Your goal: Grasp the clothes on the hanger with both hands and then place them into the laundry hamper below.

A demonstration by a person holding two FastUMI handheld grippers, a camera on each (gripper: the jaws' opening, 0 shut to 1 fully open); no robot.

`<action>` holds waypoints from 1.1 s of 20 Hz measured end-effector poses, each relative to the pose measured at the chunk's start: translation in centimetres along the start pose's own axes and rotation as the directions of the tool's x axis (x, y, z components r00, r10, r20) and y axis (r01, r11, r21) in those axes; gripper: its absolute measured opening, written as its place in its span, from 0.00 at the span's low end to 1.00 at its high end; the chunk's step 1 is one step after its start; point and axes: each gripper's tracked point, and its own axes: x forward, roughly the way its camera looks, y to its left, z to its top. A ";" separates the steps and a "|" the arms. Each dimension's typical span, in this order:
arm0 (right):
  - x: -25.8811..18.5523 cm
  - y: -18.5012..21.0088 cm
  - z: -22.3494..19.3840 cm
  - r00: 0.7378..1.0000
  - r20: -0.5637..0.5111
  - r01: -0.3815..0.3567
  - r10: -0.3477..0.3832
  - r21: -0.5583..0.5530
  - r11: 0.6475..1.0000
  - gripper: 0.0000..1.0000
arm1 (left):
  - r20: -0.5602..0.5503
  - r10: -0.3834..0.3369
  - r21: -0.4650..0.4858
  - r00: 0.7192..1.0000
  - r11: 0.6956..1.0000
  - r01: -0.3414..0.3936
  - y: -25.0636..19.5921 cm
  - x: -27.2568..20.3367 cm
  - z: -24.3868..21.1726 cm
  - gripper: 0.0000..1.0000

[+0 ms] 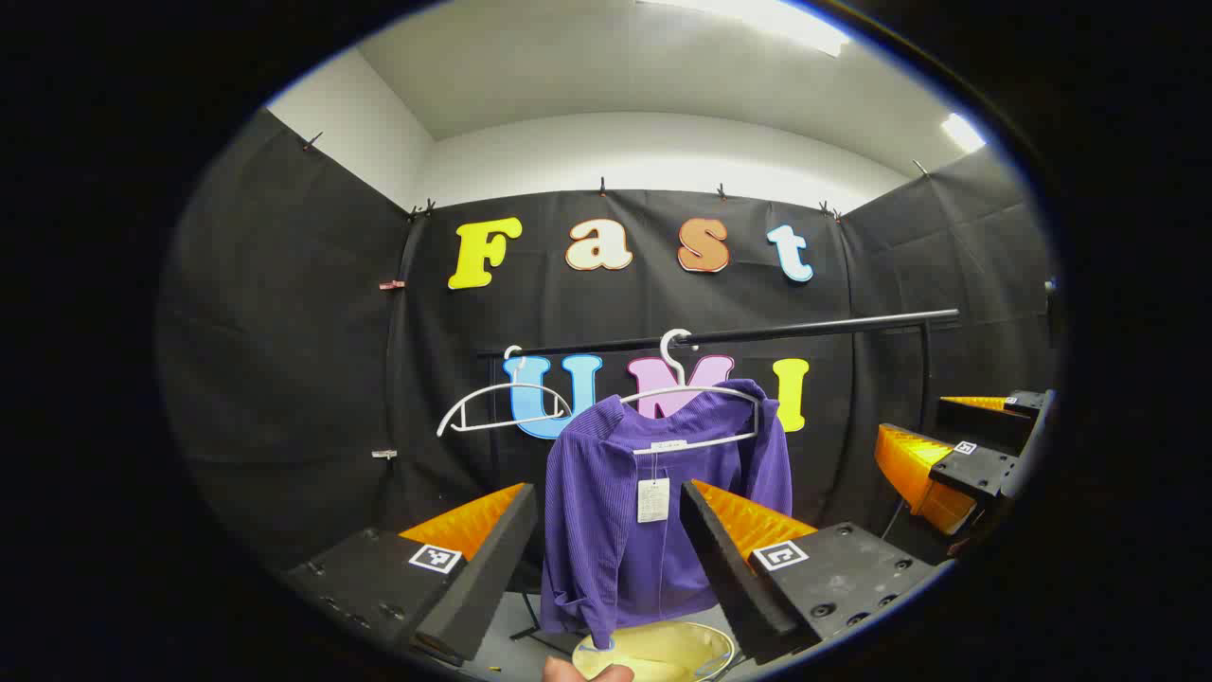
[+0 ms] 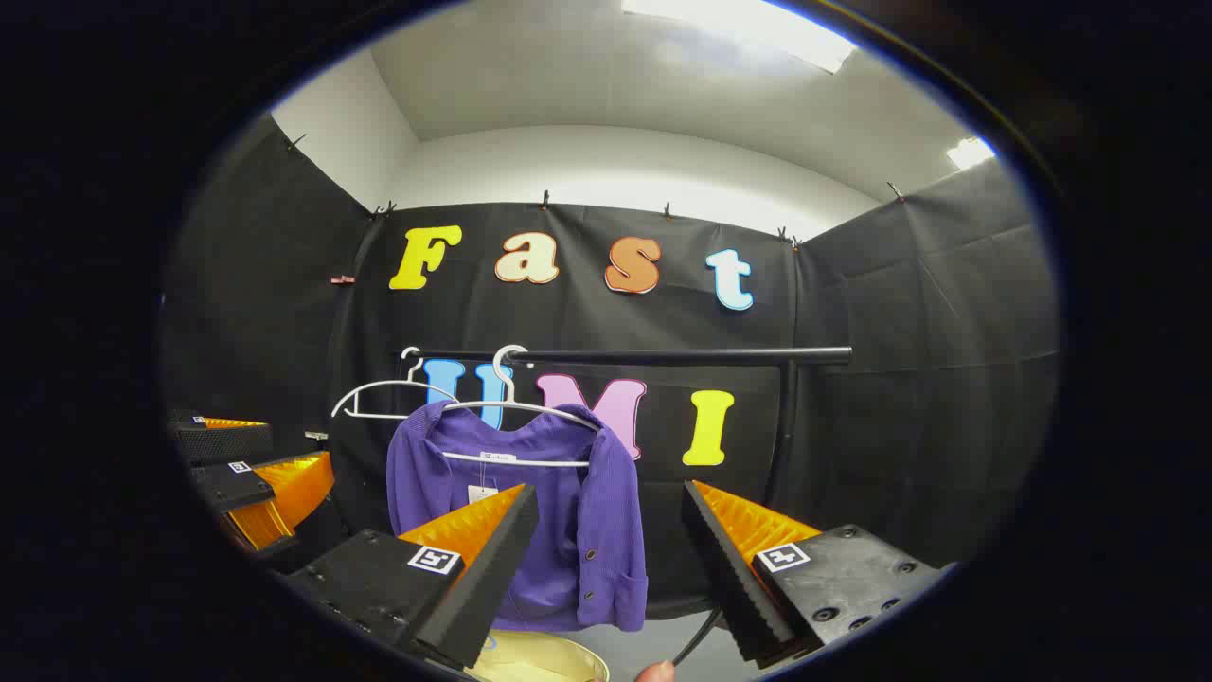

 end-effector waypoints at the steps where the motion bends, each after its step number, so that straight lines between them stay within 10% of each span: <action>1: 0.0 -0.1 -0.1 1.000 -0.001 0.001 -0.001 -0.001 1.000 0.97 | 0.000 -0.001 0.001 1.000 1.000 0.001 0.0 0.0 0.1 0.96; 22: -1.7 0.3 0.6 1.000 -0.001 0.009 -0.009 0.010 1.000 0.97 | -0.001 -0.004 0.007 1.000 1.000 0.004 0.8 -1.6 0.1 0.96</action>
